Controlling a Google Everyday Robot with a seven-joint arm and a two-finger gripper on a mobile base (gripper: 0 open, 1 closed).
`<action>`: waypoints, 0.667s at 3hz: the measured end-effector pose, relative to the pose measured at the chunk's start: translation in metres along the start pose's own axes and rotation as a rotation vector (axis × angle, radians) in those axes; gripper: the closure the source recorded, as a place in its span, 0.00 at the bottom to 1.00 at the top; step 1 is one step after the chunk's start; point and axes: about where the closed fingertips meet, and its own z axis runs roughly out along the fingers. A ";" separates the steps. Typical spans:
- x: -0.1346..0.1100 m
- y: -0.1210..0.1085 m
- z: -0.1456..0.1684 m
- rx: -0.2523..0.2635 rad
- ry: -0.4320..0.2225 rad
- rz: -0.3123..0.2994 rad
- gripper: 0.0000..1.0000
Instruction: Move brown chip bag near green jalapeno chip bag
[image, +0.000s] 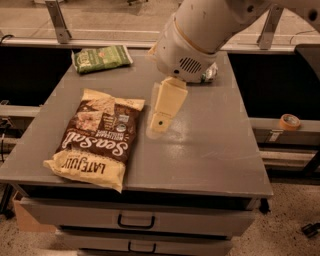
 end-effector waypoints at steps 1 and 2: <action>0.000 0.000 0.000 0.000 0.000 0.000 0.00; -0.021 -0.007 0.026 -0.010 -0.063 0.003 0.00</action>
Offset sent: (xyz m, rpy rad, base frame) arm 0.0311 0.0863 -0.0330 0.1748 0.0452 0.0473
